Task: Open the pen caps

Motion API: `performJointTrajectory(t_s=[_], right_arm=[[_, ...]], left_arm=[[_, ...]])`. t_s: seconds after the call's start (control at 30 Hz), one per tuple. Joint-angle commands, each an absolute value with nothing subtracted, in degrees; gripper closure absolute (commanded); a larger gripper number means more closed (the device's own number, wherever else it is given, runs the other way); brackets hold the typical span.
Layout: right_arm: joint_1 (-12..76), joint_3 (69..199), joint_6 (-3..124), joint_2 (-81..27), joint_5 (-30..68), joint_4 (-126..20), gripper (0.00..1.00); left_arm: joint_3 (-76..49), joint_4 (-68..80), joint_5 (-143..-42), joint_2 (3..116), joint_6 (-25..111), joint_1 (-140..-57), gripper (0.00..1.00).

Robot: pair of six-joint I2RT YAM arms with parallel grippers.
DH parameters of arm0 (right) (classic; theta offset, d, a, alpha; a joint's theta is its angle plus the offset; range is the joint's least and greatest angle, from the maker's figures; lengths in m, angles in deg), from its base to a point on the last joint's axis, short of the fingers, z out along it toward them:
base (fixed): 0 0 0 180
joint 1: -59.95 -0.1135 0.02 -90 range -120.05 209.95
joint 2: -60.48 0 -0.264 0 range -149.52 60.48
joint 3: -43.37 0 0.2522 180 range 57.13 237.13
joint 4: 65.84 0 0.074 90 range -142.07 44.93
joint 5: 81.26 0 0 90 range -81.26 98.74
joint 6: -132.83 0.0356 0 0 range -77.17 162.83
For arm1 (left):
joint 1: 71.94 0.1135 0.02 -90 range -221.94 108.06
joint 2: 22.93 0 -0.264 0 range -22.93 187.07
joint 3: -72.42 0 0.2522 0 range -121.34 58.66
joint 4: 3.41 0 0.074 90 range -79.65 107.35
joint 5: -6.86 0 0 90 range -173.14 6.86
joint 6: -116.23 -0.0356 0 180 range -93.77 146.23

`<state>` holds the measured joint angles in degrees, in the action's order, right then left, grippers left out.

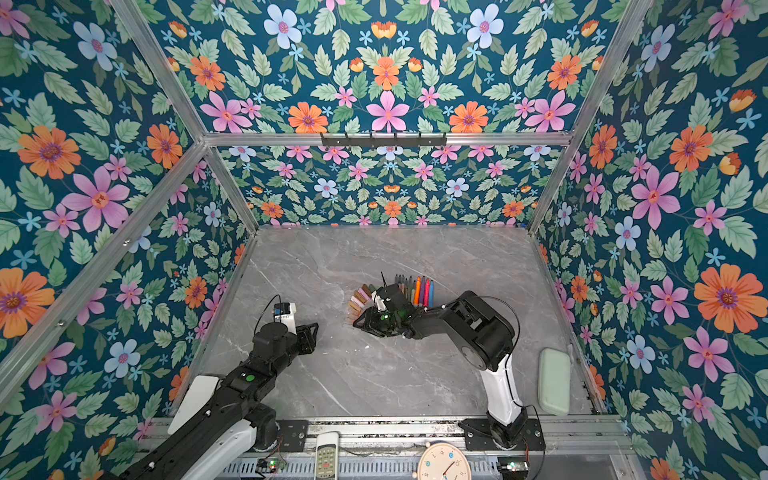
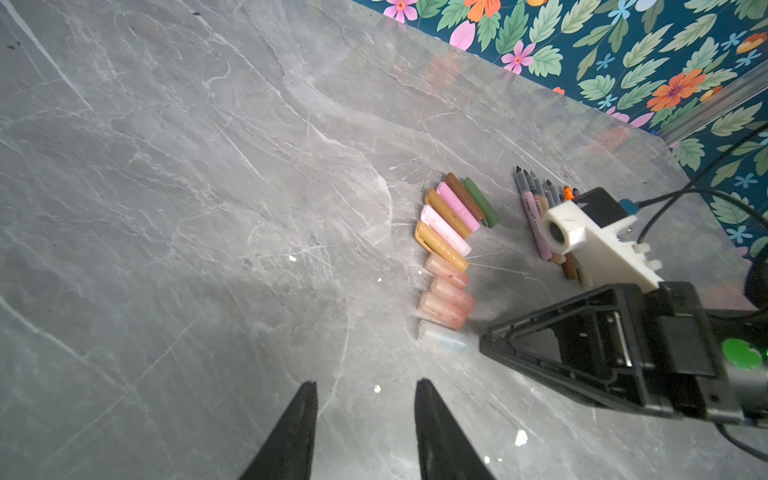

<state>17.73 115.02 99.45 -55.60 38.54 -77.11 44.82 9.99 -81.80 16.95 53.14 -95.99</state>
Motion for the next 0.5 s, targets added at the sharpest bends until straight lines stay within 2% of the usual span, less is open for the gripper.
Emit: performJointTrajectory(t_s=[0.0, 0.47], right_arm=[[18.2, 115.0, 99.1, -56.0, 36.3, -72.6, 0.58], [18.6, 119.0, 98.4, -59.1, 36.8, -71.3, 0.58]], left_arm=[[44.8, 9.0, -81.8, 16.9, 52.9, -96.0, 0.58], [44.8, 9.0, -81.8, 16.9, 52.9, -96.0, 0.58]])
